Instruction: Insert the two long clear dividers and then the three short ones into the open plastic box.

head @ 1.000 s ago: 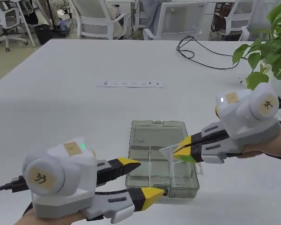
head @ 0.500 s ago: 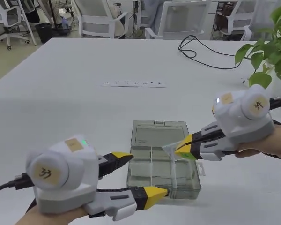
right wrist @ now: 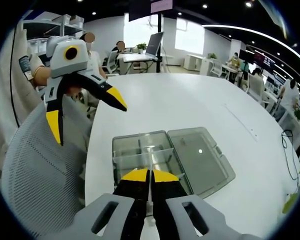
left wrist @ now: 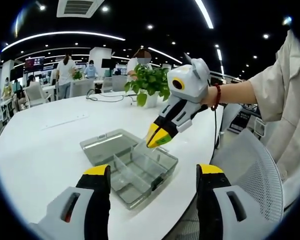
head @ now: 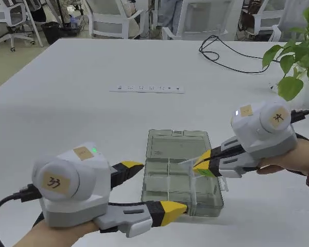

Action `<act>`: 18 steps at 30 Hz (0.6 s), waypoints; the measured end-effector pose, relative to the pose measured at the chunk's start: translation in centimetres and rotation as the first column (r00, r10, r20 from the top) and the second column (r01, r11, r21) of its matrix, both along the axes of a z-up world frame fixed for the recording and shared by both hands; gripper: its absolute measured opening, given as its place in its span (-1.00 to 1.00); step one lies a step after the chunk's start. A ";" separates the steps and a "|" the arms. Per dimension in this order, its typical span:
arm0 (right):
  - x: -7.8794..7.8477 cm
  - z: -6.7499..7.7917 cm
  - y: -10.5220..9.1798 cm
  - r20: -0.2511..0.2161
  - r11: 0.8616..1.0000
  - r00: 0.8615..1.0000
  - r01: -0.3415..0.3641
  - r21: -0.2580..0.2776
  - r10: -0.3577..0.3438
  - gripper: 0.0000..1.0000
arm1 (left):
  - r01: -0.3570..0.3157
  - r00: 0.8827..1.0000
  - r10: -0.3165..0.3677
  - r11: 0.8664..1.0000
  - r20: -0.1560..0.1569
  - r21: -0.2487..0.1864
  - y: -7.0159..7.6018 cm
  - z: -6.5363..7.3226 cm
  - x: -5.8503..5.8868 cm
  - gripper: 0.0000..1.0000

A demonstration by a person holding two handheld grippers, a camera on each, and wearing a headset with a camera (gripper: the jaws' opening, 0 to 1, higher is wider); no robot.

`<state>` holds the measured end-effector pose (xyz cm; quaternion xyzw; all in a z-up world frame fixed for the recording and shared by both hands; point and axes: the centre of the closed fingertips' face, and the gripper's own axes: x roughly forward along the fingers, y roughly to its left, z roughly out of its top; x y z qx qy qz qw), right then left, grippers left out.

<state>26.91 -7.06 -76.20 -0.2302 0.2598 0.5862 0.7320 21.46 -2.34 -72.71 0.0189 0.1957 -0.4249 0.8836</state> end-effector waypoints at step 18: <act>0.2 -0.4 -0.3 -0.006 1.000 1.000 -0.002 -0.019 0.001 -0.95 | 0.004 1.000 -0.004 1.000 -0.003 0.013 0.0 -0.2 0.2 0.38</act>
